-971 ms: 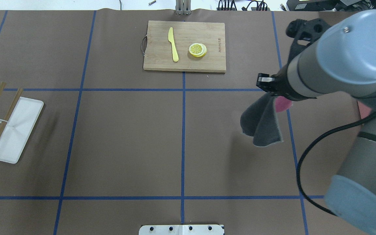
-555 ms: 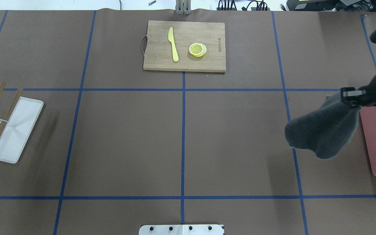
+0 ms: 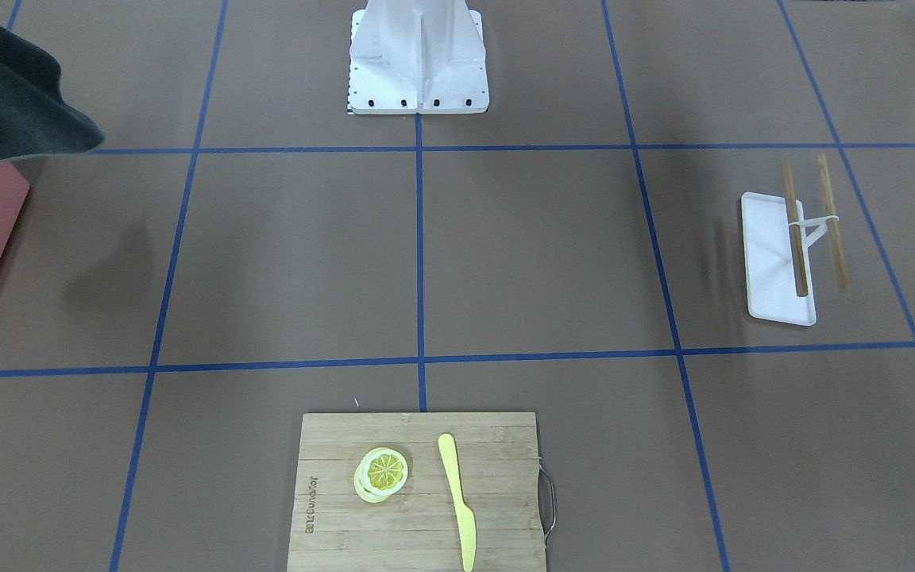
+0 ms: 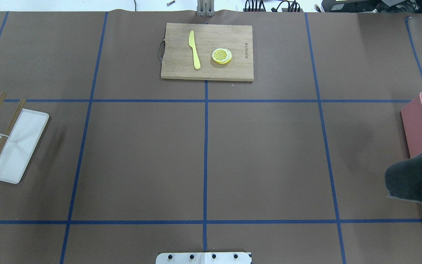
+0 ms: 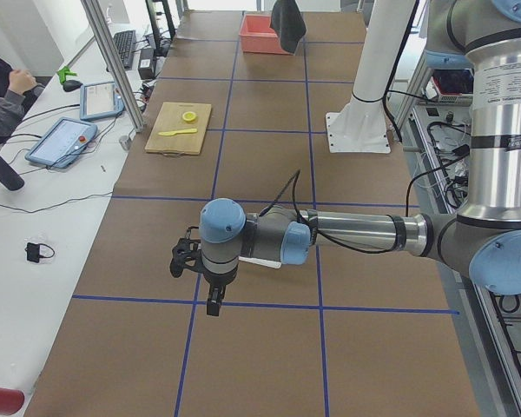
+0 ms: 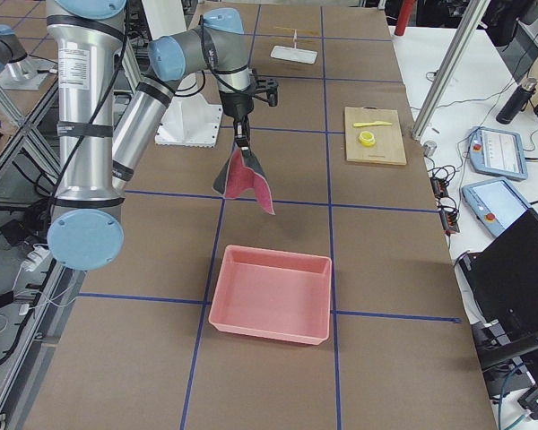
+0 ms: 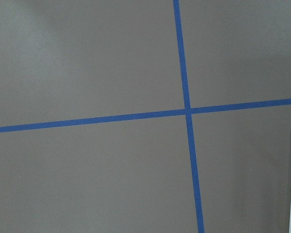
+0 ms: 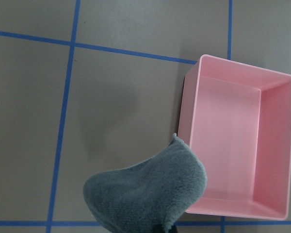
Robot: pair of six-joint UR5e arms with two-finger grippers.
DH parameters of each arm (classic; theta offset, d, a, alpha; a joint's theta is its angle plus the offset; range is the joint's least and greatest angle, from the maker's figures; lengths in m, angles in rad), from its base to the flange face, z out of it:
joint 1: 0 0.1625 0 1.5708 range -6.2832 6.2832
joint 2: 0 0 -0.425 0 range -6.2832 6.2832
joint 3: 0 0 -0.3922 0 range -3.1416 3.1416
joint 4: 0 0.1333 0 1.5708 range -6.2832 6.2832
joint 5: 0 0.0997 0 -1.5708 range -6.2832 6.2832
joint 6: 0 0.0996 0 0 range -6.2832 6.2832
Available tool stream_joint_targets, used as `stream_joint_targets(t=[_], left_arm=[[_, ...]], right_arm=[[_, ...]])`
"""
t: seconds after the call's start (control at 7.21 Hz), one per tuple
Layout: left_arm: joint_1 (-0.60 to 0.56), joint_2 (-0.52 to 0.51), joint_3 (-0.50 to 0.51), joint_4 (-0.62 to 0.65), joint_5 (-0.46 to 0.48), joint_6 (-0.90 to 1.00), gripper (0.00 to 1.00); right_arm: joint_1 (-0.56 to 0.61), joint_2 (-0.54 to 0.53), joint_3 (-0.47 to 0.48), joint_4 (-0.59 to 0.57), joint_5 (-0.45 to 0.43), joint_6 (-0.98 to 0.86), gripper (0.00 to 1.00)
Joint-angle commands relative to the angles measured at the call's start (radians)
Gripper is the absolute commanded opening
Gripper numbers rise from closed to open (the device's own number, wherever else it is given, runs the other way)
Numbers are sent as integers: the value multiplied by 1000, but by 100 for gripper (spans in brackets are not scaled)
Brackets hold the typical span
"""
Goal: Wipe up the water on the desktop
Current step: 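Lower the cloth into the pink bin with the right gripper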
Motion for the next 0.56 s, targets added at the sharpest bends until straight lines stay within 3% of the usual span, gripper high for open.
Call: stream_joint_targets(t=[0.0, 0.42], left_arm=[[0, 0, 0, 0, 0, 0, 99], [0, 0, 0, -2, -1, 0, 99]], right_arm=[[196, -106, -40, 5, 101, -284, 0], [400, -117, -254, 40, 181, -615, 0]])
